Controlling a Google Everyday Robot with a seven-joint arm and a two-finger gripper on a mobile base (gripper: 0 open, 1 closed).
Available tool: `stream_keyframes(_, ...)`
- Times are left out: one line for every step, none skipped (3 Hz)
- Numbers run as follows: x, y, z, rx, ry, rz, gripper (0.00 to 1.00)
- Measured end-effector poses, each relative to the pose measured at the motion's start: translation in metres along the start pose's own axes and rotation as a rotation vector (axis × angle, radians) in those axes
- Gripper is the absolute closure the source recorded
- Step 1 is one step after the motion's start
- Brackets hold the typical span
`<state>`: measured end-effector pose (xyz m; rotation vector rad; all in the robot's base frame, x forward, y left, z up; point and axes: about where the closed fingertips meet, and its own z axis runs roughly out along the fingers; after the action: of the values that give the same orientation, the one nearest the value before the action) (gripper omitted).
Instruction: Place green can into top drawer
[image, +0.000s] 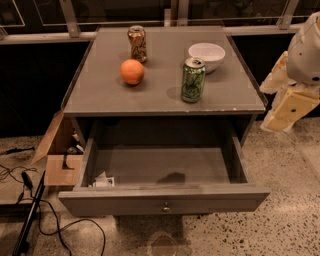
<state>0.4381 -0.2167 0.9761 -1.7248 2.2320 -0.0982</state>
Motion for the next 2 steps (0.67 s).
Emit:
stream_keyframes(0.0,0.0,0.0,0.0,0.0,0.0,0.66)
stream_keyframes(-0.0046,-0.0074,0.0084,0.039,-0.035,0.035,0.89)
